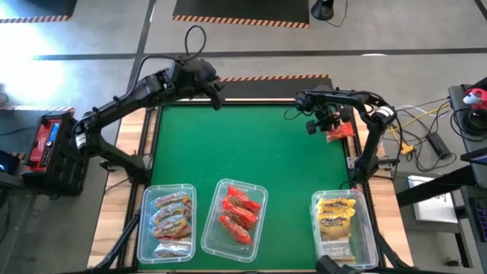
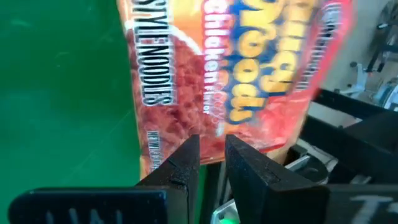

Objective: Sort Maruchan noodles
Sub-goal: Put the orange noodle pack into the middle transparent bin

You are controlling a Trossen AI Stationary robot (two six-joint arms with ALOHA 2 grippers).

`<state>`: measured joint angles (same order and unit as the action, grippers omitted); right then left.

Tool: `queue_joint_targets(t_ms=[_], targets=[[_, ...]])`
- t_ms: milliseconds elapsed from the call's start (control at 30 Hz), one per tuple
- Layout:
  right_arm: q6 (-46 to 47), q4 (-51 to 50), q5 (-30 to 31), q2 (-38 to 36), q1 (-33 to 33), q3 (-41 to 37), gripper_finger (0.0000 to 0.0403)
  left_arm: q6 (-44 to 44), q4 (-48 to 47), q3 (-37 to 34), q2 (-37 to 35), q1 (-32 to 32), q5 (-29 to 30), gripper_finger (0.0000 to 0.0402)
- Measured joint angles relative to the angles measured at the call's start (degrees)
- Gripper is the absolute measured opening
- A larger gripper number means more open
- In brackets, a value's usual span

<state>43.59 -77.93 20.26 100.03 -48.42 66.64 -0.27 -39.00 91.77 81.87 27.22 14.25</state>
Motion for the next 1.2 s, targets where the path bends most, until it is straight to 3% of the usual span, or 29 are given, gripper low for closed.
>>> queue_joint_targets(t_ms=[100,333,833,1067,1200], targets=[[-3.94,3.77,-2.72,0.38,0.01,-0.14,0.0068,0.02,0.01,0.0,0.0,1.93,-3.16,0.0155],[-14.88,10.11,-11.39,1.56,0.27,0.18,0.0068,0.93,0.08,0.0,0.02,5.3,-4.41,0.0155],[-42.39,12.53,-30.02,2.09,5.53,3.98,0.0068,0.31,0.63,-0.02,0.02,6.18,-5.98,0.0155],[-46.2,13.54,-38.09,2.09,9.05,8.11,0.0068,-0.71,0.63,-0.03,0.02,6.2,-6.02,0.0155],[-46.22,14.44,-46.21,2.09,10.43,10.96,0.0068,-0.87,0.61,-0.02,0.02,6.21,-6.02,0.0155]])
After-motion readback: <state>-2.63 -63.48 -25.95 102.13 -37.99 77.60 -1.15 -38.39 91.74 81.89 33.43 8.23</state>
